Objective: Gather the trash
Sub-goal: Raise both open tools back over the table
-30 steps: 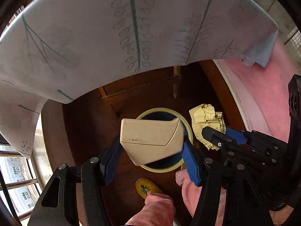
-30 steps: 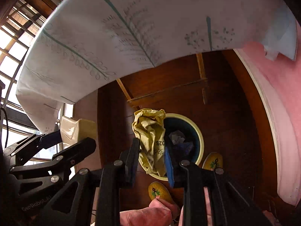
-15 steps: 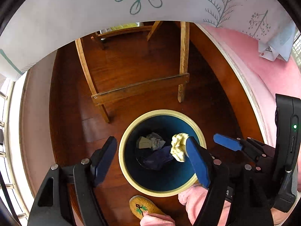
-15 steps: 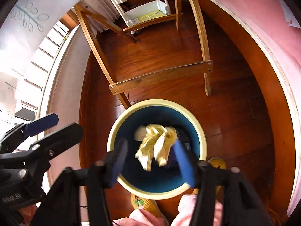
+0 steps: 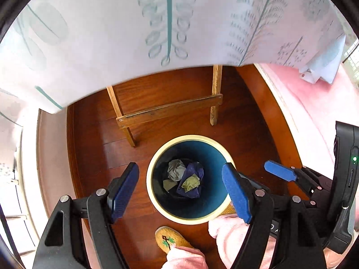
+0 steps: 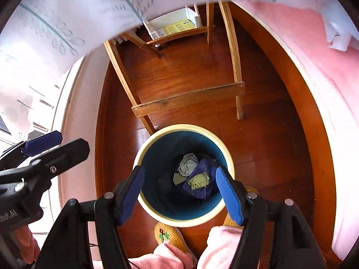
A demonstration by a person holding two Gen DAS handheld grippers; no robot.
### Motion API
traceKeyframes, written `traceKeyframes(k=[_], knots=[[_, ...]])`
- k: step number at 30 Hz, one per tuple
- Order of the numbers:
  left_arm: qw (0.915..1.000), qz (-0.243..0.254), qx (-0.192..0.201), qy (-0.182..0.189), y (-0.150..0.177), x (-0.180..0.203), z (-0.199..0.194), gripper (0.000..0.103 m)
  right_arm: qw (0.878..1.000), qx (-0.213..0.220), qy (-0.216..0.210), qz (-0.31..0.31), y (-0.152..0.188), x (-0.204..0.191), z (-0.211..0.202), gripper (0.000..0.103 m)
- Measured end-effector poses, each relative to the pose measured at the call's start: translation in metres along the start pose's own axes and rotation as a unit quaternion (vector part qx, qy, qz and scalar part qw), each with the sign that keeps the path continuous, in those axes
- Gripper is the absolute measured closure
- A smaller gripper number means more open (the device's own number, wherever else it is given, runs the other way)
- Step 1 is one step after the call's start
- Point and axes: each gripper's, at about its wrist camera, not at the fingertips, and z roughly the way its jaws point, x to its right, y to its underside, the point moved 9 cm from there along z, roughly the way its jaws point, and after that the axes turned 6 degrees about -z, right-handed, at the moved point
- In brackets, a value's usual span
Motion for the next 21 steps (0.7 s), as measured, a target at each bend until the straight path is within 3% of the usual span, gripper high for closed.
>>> traceKeyframes(k=[5,9,14,21], knots=[[1.0000,-0.006,-0.008,-0.001,-0.016,0.003,-0.062,0.028,1.000,0.005,0.002,0.006,-0.014,-0.005,-0.062,0.036],[0.9998,-0.011,0.018,-0.005,-0.040,0.002,-0.131,0.028,0.999,0.033,0.009,0.013,-0.037,-0.014,-0.130,0.036],[0.9969,-0.033,0.070,0.016,-0.084,0.003,-0.221,0.028,0.995,0.095,0.021,0.028,-0.081,-0.025,-0.222,0.035],[0.9847,-0.024,0.172,-0.015,-0.148,0.000,-0.318,0.028,0.978,0.202,0.049,0.018,-0.154,-0.045,-0.331,0.032]])
